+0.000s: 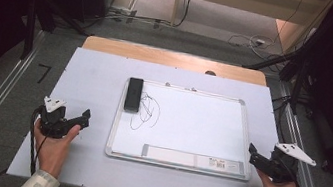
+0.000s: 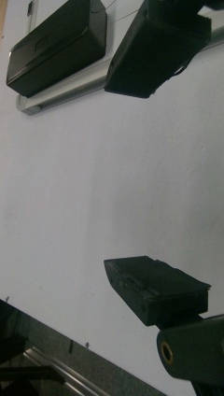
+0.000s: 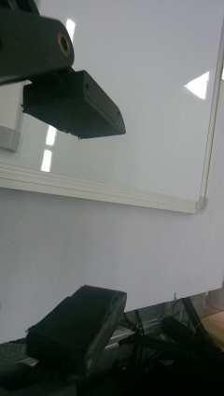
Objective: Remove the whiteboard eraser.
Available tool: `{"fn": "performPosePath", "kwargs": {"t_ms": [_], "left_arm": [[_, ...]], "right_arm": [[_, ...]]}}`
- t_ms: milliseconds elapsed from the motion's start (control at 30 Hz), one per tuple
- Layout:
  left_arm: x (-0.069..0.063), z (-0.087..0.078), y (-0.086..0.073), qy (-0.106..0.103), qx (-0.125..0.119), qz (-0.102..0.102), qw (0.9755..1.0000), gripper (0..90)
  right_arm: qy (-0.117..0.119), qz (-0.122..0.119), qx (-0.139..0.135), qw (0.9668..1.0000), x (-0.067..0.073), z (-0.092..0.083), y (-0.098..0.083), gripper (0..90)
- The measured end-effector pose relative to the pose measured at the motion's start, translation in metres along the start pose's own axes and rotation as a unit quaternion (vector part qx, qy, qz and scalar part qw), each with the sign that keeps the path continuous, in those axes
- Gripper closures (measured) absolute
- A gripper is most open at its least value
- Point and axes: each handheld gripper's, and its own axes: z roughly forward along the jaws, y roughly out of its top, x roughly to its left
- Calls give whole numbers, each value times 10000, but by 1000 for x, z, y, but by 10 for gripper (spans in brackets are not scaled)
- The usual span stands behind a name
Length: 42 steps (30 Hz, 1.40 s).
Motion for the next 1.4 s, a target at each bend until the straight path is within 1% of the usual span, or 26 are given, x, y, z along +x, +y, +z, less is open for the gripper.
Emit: {"fn": "performPosePath", "kwargs": {"t_ms": [33, 133, 200, 367, 433, 500, 633, 900, 1067, 1200, 1400], "left_arm": [[-1, 1, 0, -40, 1, 0, 10000, 134], [-5, 1, 0, -6, 2, 24, 10000, 133], [-7, 2, 1, -42, -3, -12, 10000, 131], [-12, 5, 2, -101, 112, -40, 9999, 131], [-13, 7, 3, -126, 131, -29, 9998, 131], [-15, 8, 6, -179, 124, -77, 9997, 131], [-20, 10, 9, -203, 93, -80, 9997, 131], [-31, 18, 18, -330, 72, -129, 9993, 131], [-36, 22, 22, -367, 114, -152, 9991, 132], [-39, 26, 25, -403, 128, -222, 9989, 132], [-46, 30, 31, -440, 130, -204, 9987, 132]], "right_arm": [[23, 7, 10, 10000, 0, 0, 0, 120], [20, -19, 18, 10000, 0, 1, 0, 116], [65, -6, 53, 10000, 0, 1, 0, 114], [64, -18, 102, 9999, 0, 3, 0, 115], [33, -16, 214, 9998, 0, 5, 0, 115], [24, 2, 202, 9998, -1, 5, 0, 116], [27, 21, 190, 9998, -1, 4, 0, 117], [57, 13, 195, 9998, -1, 4, 0, 117], [57, 23, 201, 9998, -2, 4, 0, 118], [61, 36, 200, 9998, -2, 4, 0, 118], [63, 34, 201, 9998, -2, 4, 0, 118]]}}
